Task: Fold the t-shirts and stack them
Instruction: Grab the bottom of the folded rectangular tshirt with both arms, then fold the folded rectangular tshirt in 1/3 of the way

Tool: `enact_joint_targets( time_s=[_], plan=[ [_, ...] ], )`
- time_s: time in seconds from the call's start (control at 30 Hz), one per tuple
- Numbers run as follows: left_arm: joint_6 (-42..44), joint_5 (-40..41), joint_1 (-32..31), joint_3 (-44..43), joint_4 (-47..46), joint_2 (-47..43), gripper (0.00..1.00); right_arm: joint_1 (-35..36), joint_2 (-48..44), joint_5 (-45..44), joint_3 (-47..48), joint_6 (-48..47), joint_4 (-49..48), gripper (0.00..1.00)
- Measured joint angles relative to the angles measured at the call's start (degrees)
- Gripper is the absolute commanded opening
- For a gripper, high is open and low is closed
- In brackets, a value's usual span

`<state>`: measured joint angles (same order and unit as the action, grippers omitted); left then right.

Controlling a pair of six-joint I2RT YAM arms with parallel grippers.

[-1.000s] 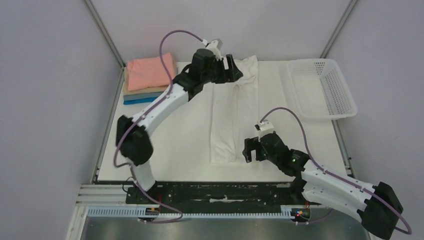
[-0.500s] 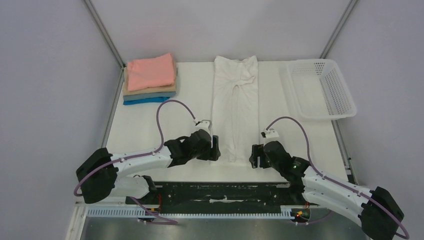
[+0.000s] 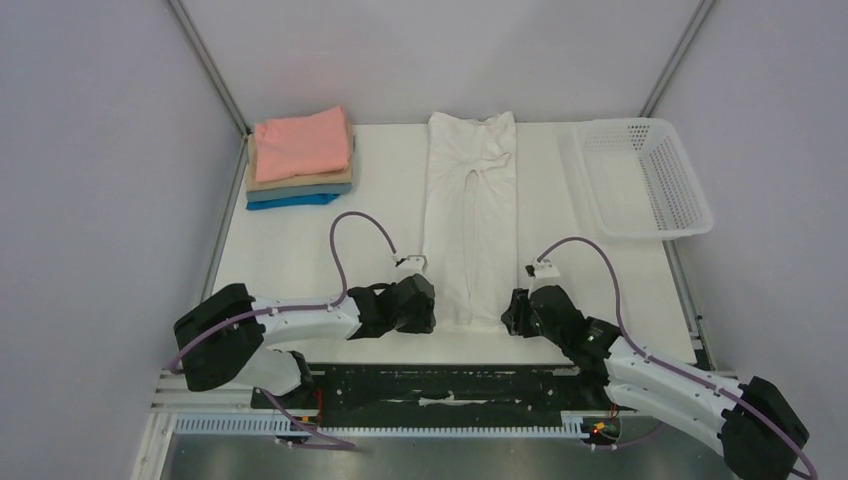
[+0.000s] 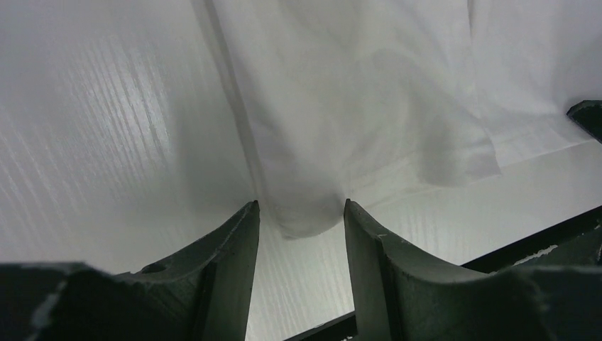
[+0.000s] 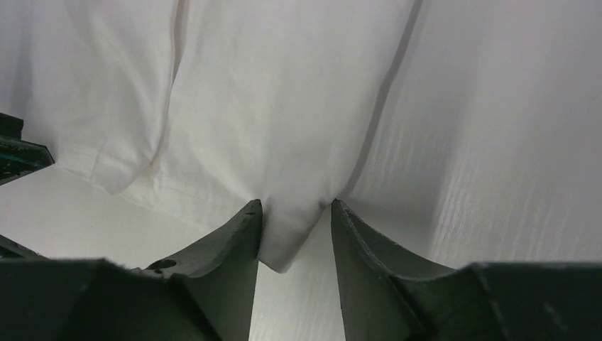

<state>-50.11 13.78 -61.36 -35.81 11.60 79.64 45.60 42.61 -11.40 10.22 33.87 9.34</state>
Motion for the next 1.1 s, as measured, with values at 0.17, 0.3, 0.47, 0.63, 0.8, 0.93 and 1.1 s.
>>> enact_joint_targets(
  time_s=[0.17, 0.3, 0.47, 0.63, 0.8, 0.93, 1.1],
  plan=[
    [-1.79, 0.96, -1.01, 0.44, -0.11, 0.15, 0.41, -0.02, -1.95, 0.57, -0.87, 1.14, 1.11, 0.29],
    [-3.54, 0.83, -1.73, 1.55, -1.60, 0.26, 0.03, -0.04, -3.61, 1.07, -1.86, 1.90, 2.01, 0.04],
    [-5.73, 1.16, -2.01, 2.86, -2.95, -0.31, 0.02, -0.11, -4.96, 2.78, -2.91, 2.54, 1.90, 0.00],
    [-6.73, 1.20, -4.92, 5.77, -2.67, -3.93, 0.02, -0.11, -10.36, 7.69, -4.85, 2.58, 3.58, 0.00],
    [-9.31, 1.20, -11.50, 7.85, -0.70, -7.50, 0.02, -0.07, -20.35, 16.37, -6.19, 2.73, 4.33, 0.00],
    [-11.41, 2.62, -16.13, 7.91, 3.08, -11.04, 0.02, -0.02, -23.41, 20.44, -5.97, 2.54, 4.98, 0.00],
    [-11.82, 5.14, -18.47, 7.89, 5.79, -15.21, 0.02, 0.02, -24.04, 21.31, -4.98, 2.43, 7.82, 0.00]
  ],
)
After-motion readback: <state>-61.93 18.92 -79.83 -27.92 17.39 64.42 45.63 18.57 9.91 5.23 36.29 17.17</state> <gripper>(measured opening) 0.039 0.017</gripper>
